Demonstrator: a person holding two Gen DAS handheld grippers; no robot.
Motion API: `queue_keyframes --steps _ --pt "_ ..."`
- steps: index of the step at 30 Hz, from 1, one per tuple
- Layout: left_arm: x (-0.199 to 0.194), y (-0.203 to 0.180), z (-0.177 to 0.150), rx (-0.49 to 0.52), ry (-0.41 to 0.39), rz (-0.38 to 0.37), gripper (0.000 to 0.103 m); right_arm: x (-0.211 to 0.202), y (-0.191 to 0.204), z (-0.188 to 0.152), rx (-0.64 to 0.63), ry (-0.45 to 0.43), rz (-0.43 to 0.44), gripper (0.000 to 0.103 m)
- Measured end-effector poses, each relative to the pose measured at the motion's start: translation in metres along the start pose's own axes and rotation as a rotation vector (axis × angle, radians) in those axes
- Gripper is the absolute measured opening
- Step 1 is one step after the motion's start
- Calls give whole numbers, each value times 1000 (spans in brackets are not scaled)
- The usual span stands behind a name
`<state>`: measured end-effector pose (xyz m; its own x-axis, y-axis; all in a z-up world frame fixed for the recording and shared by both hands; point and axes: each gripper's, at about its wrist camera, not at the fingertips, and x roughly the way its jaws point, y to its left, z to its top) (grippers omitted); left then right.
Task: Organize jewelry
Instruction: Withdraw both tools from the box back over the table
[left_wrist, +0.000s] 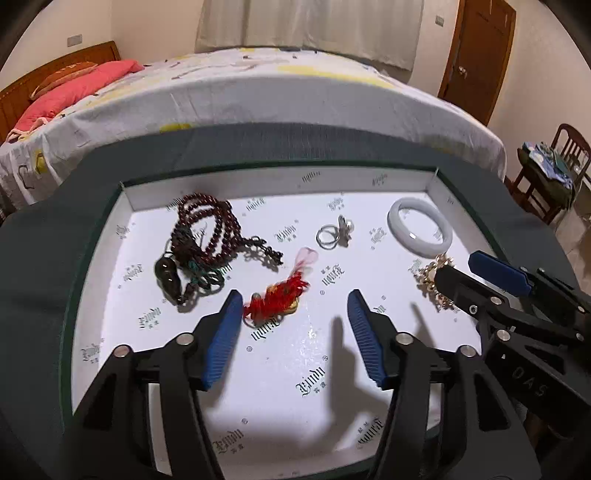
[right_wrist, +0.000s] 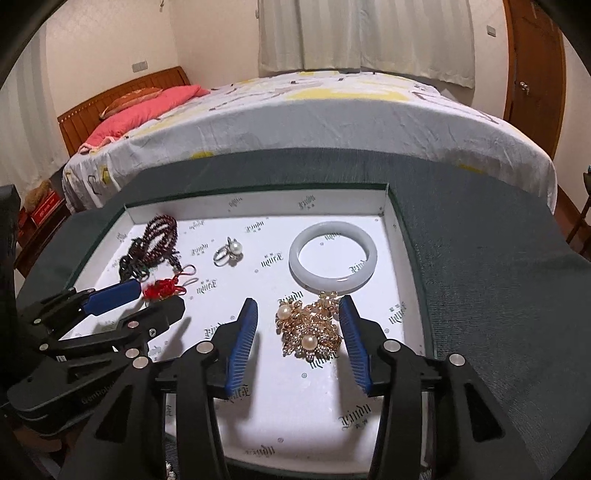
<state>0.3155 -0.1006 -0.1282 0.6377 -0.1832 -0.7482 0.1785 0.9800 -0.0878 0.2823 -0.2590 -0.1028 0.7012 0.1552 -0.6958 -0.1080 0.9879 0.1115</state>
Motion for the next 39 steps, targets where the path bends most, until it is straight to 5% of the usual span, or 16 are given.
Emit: queue_keyframes --steps 9,18,27,39 --pt "-43 0 -7 12 -83 11 67 -38 6 -6 21 -51 12 46" --pt "-94 14 -48 -13 -140 45 67 -76 12 -47 47 -56 18 46" --pt "-122 34 -94 -44 -114 92 67 -91 21 -93 42 5 26 46" --pt "-141 53 -137 -72 -72 147 67 -92 38 -111 4 46 38 46"
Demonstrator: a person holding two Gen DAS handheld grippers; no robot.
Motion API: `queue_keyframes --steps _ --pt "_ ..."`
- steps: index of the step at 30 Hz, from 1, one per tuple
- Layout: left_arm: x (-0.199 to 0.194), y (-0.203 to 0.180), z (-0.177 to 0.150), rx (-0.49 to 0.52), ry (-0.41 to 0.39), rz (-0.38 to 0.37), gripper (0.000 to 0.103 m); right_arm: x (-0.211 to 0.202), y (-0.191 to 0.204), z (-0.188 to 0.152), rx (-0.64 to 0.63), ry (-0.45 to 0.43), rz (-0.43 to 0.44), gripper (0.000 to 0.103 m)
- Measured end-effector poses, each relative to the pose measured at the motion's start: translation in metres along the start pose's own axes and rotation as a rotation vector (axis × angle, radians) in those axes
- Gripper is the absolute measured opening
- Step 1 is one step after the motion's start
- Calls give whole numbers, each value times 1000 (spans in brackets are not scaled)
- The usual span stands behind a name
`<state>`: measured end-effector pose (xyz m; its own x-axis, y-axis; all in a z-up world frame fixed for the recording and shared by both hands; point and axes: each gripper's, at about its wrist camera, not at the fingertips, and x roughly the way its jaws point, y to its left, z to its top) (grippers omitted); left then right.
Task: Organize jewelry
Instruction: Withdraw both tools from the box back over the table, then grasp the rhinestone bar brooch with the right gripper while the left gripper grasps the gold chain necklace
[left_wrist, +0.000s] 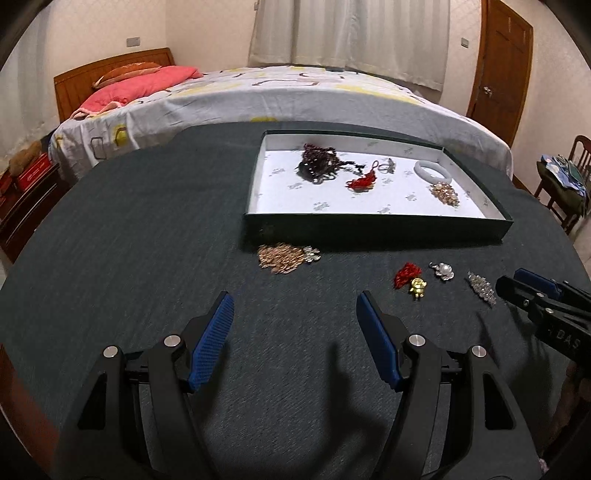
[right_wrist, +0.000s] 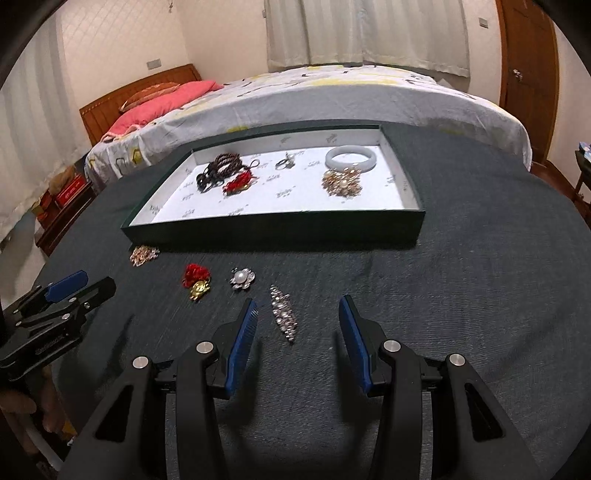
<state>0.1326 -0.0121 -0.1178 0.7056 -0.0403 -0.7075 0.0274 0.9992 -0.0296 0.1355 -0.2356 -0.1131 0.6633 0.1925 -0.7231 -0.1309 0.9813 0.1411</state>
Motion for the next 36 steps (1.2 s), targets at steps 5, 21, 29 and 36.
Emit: queue_keyframes --steps 5,21,29,36 --pt "0 5 0 -6 -3 6 67 12 11 2 -36 25 -10 45" --pt "13 13 1 -35 30 8 67 27 19 1 -92 82 -21 12" --pt "21 12 6 -35 41 -6 67 17 12 4 -73 47 -33 11" --pt "42 16 19 -66 69 -15 67 13 1 6 -44 33 -28 11"
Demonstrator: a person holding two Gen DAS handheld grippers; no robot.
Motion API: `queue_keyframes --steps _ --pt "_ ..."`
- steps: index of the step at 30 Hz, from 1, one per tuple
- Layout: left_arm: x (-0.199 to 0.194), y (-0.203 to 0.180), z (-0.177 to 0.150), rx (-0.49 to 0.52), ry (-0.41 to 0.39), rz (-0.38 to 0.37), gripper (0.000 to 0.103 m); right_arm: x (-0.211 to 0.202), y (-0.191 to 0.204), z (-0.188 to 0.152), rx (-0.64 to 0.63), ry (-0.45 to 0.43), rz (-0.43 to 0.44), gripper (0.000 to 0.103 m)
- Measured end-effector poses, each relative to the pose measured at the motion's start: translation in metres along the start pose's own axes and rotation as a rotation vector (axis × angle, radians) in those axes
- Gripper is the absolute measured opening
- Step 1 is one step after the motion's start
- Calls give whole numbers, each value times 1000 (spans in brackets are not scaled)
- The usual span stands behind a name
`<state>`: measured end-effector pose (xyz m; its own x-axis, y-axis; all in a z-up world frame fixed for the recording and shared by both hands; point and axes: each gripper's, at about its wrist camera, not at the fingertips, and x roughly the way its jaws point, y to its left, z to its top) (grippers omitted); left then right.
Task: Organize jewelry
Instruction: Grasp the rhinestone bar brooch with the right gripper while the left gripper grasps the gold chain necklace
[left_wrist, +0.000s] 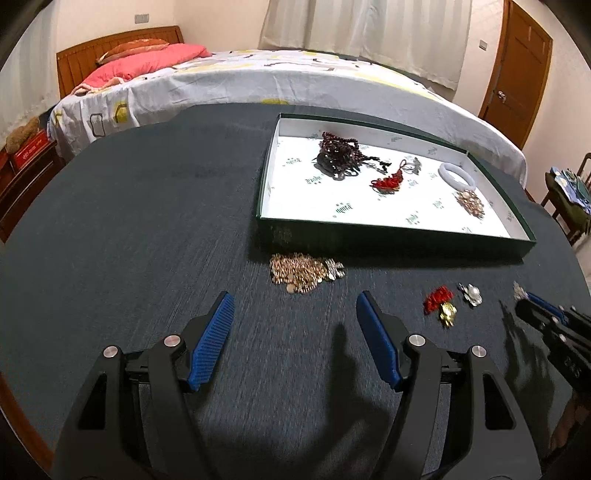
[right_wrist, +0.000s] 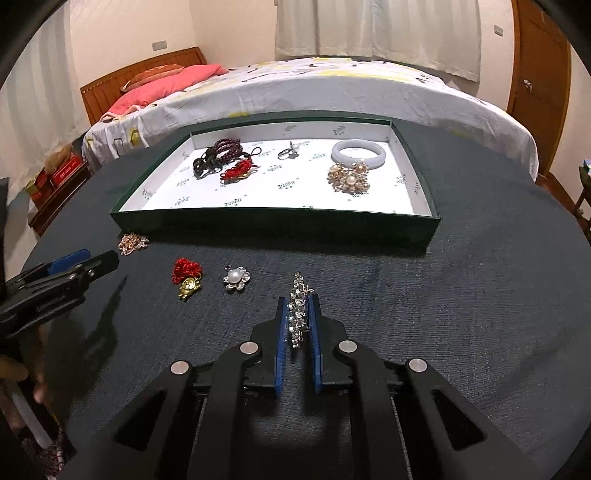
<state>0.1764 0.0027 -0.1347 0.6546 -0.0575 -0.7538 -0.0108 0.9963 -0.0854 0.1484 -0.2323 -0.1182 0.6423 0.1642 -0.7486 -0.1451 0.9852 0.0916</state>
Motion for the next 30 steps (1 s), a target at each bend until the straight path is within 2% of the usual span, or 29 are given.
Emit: queue_keyframes --steps 11,18,21,23,28,30 --pt "22 0 11 4 46 9 67 11 -17 14 22 2 -11 11" --pt "29 -4 19 26 47 12 67 14 -31 25 42 -11 -28 11" --pt "30 -6 21 45 37 8 52 15 -34 25 50 -11 -27 11" --pt "30 -8 21 57 31 -12 39 17 -35 24 53 -8 -26 11" --pt "30 -11 20 83 26 -31 24 19 -36 21 60 -1 -21 11" --pt "31 -8 20 81 26 -46 23 19 -37 21 62 -1 -20 11"
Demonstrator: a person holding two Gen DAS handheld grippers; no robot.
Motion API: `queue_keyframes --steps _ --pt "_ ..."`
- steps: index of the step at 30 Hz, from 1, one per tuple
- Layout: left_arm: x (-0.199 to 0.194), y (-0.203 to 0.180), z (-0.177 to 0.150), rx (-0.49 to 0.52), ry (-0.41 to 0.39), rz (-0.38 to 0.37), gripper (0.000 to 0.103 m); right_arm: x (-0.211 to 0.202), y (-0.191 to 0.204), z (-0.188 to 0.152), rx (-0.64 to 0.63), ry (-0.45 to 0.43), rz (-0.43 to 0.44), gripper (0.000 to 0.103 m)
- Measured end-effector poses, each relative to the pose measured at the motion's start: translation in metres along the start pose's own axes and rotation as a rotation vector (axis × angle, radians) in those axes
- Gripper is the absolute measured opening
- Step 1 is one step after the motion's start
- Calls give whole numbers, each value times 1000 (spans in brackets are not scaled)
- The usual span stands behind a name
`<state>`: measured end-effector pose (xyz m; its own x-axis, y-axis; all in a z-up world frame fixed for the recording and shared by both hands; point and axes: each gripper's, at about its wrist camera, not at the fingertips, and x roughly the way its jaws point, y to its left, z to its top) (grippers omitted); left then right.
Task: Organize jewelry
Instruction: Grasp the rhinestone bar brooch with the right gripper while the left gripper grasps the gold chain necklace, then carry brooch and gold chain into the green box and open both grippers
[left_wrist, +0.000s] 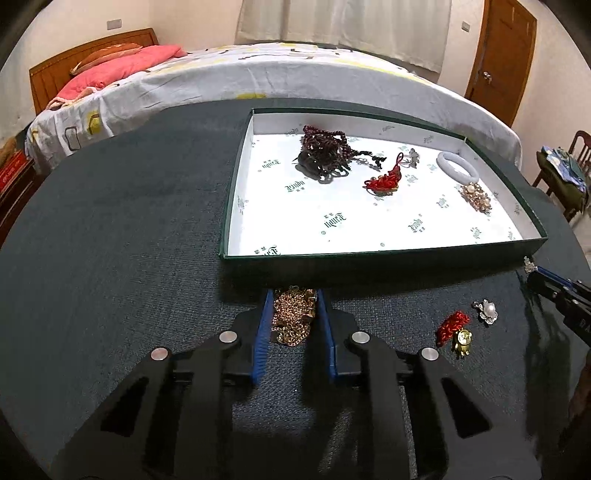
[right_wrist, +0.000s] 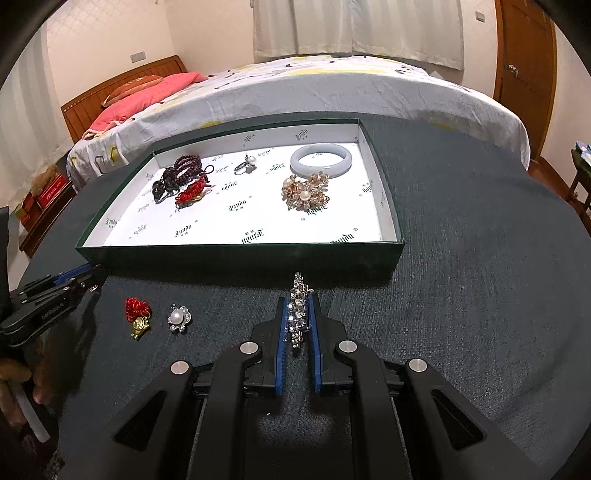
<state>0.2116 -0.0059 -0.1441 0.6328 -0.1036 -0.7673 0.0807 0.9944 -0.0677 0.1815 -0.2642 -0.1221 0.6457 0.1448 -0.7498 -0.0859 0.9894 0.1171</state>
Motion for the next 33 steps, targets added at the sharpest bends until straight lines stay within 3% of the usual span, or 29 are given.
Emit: queue_keyframes --steps 20,33 --pt "-34 -1 -5 -9 -44 -36 17 -11 10 -7 -17 -5 12 11" --pt "-82 -10 16 -6 -155 -61 17 -52 16 8 -22 -103 19 11"
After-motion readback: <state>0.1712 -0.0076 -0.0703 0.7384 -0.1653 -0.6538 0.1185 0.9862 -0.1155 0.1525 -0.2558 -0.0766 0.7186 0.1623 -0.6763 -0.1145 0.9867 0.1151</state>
